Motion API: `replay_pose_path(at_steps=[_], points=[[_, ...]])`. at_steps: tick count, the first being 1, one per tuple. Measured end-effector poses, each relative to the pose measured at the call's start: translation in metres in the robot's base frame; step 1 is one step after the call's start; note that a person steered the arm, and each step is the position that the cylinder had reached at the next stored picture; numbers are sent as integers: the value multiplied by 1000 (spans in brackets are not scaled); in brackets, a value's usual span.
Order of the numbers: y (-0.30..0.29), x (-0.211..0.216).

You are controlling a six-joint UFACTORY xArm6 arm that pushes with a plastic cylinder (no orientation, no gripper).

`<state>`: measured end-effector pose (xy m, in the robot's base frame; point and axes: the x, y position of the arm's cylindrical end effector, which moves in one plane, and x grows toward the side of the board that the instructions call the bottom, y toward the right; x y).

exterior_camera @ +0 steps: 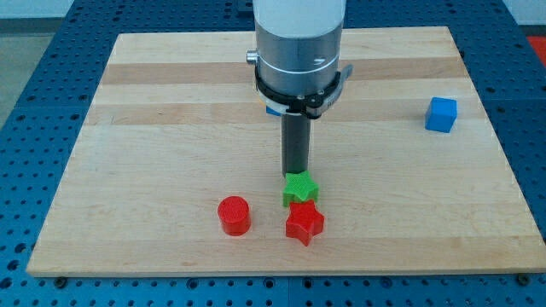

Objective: Move the yellow heart to red circle

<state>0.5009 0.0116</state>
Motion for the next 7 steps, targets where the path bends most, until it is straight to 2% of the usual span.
replay_pose_path(at_steps=[1, 2, 4, 5, 7], points=[[0, -1], [-7, -19], [-70, -47], [-103, -79], [-115, -165]])
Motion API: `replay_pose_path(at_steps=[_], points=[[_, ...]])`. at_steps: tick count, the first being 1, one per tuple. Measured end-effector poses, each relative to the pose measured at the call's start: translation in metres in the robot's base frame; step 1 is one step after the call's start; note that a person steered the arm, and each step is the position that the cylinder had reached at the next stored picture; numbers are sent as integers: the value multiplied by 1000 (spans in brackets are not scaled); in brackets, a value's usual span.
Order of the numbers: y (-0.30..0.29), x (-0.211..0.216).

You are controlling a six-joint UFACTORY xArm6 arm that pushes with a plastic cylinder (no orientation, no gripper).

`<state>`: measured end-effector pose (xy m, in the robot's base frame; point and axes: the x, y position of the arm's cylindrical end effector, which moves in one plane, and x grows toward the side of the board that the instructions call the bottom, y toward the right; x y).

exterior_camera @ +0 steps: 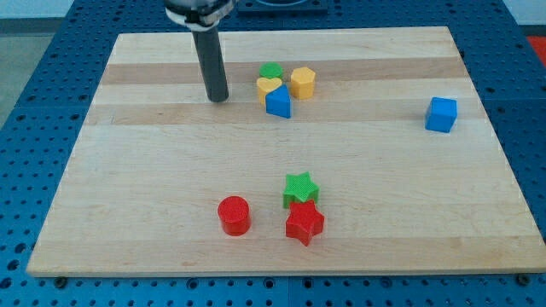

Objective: Move the yellow heart to red circle

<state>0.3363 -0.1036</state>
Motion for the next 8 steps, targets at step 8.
replay_pose_path(at_steps=[8], points=[[74, 19]])
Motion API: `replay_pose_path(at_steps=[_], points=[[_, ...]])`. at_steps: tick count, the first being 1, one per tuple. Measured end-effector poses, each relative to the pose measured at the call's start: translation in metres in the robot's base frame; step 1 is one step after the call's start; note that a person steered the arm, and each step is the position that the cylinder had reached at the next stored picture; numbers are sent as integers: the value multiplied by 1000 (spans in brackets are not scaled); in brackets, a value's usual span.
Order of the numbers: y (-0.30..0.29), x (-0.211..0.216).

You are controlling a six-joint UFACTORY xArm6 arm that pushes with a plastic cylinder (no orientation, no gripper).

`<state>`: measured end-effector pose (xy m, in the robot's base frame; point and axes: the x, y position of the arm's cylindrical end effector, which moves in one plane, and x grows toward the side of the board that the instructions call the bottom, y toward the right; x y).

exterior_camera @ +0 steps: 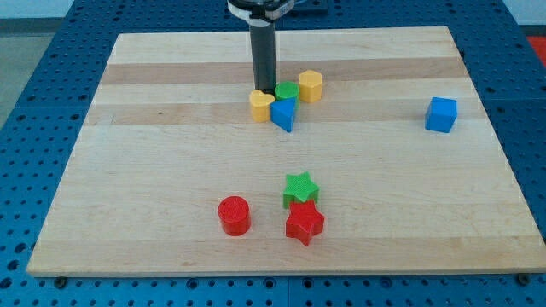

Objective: Move the yellow heart to red circle

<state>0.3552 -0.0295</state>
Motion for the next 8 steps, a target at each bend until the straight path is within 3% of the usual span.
replay_pose_path(at_steps=[2, 5, 8], points=[[-11, 33], [-68, 37], [-44, 40]])
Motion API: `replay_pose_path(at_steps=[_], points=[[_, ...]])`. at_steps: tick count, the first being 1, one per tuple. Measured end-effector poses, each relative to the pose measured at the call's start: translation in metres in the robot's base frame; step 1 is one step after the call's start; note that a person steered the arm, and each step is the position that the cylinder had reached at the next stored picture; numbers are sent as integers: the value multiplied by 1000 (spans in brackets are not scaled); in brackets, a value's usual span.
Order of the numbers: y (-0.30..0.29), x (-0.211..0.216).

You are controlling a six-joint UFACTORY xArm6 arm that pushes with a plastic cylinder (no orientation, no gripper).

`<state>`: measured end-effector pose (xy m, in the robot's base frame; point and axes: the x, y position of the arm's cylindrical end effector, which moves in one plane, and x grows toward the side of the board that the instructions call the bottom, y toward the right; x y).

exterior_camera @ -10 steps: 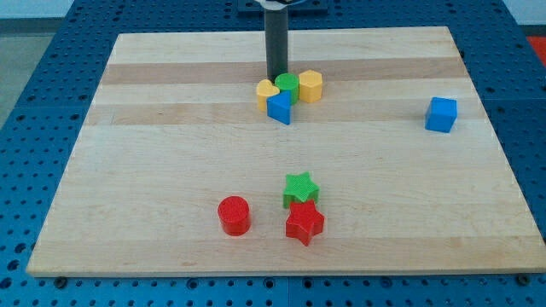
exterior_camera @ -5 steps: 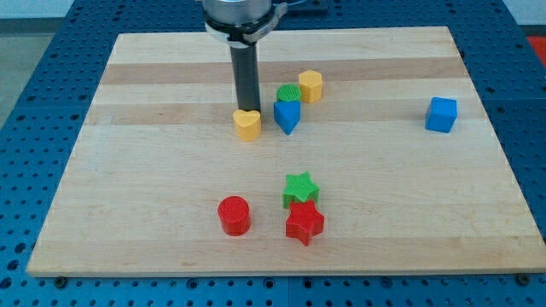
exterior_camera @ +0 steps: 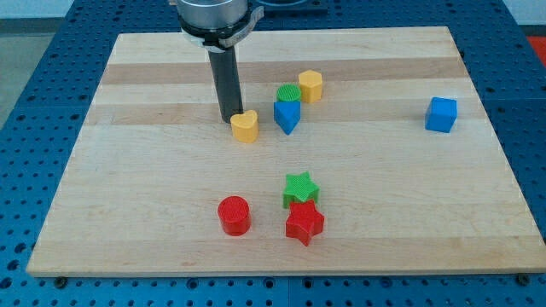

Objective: Move the yellow heart to red circle

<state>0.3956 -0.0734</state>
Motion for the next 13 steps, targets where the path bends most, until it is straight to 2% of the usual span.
replay_pose_path(at_steps=[5, 7, 11, 13], points=[[51, 24], [41, 39], [2, 39], [2, 63]])
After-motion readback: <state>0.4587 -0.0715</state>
